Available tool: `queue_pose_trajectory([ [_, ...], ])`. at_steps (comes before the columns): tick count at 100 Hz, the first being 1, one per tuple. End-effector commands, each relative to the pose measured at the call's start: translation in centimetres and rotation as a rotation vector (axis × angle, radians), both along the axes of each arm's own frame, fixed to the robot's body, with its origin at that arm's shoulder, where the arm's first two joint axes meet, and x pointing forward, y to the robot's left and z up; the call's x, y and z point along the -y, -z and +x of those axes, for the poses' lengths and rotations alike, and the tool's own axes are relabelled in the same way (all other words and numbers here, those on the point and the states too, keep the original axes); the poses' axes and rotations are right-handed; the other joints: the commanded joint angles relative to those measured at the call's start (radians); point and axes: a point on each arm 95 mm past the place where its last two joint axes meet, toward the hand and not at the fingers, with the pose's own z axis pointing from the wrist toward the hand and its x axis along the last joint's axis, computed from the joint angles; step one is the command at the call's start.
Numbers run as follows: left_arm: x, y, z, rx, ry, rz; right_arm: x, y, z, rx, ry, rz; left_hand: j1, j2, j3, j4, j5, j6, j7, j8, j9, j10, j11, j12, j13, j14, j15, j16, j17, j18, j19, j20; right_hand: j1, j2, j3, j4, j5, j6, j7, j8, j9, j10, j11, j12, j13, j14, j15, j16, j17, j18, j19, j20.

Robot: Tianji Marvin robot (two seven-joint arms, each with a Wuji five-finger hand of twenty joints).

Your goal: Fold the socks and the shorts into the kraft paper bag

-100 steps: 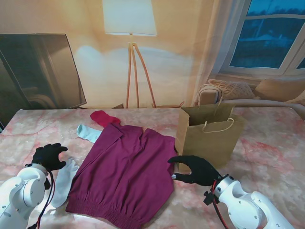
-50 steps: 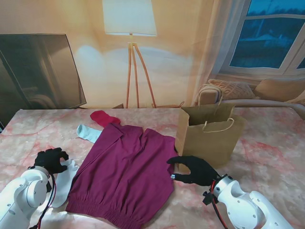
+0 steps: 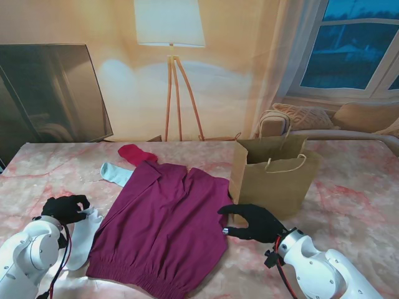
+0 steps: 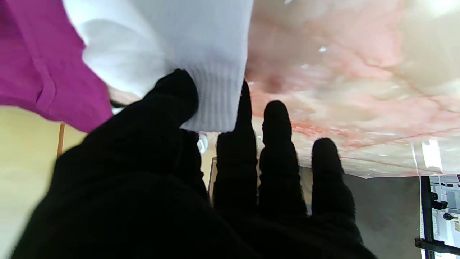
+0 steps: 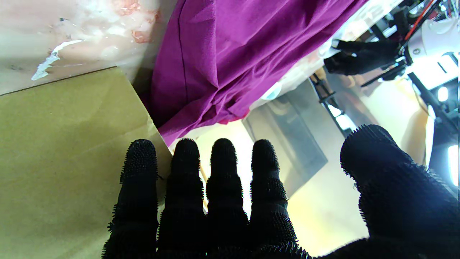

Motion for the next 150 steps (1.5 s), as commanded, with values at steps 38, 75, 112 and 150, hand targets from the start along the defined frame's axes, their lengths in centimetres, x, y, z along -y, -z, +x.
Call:
queue_pose_trajectory([
  [38, 0.5, -2.7, 1.4, 0.23, -0.015, -0.006, -0.3, 0.3, 0.0, -0.013, -0.003, 0.002, 0.056, -0.076, 0.056, -0.04, 0.008, -0.036, 0.041, -0.032, 0.217, -0.065, -0.059, 0.207, 0.129, -0.015, 0.103, 0.067, 0.07, 0.039, 0.117, 0.035, -0.018, 0.024, -0.018, 0.041, 0.006, -0.021, 0.011, 0.006, 0.006, -0.029, 0.026, 0.016, 0.015, -0.001, 0.022, 0.015, 0.0, -0.003, 0.03, 0.04],
  [75, 0.7, -3.8, -0.3, 0.353, 0.036, -0.001, -0.5, 0.4, -0.1, -0.013, -0.008, 0.011, 0.073, -0.181, 0.062, -0.06, 0.172, -0.078, 0.009, -0.227, 0.268, -0.079, -0.091, 0.156, 0.147, -0.02, 0.105, 0.066, 0.076, 0.063, 0.145, 0.034, -0.017, 0.026, -0.021, 0.041, 0.009, -0.023, 0.012, 0.007, 0.008, -0.029, 0.031, 0.018, 0.016, -0.001, 0.022, 0.015, 0.001, -0.006, 0.031, 0.039],
  [112, -0.2, -1.5, -4.6, 0.307, 0.057, 0.002, -0.4, 0.4, -0.3, -0.012, -0.015, 0.007, 0.056, -0.26, 0.057, -0.084, 0.262, -0.118, -0.006, -0.323, 0.271, -0.107, -0.097, 0.143, 0.096, -0.029, 0.06, 0.052, 0.043, 0.058, 0.113, 0.032, -0.016, 0.027, -0.022, 0.042, 0.01, -0.026, 0.014, 0.007, 0.008, -0.029, 0.031, 0.018, 0.014, 0.001, 0.022, 0.015, 0.001, -0.008, 0.029, 0.036],
  [150, -0.9, 0.2, -7.8, 0.165, 0.111, 0.01, -0.8, 0.6, -0.9, -0.007, -0.025, 0.013, -0.151, -0.247, 0.19, -0.077, 0.19, 0.049, -0.226, -0.385, -0.19, 0.012, -0.028, -0.121, -0.158, -0.002, -0.094, 0.001, -0.072, 0.053, -0.055, 0.026, -0.018, 0.026, -0.023, 0.041, 0.008, -0.028, 0.013, 0.006, 0.008, -0.029, 0.031, 0.018, 0.014, 0.001, 0.022, 0.015, -0.002, -0.005, 0.028, 0.034],
])
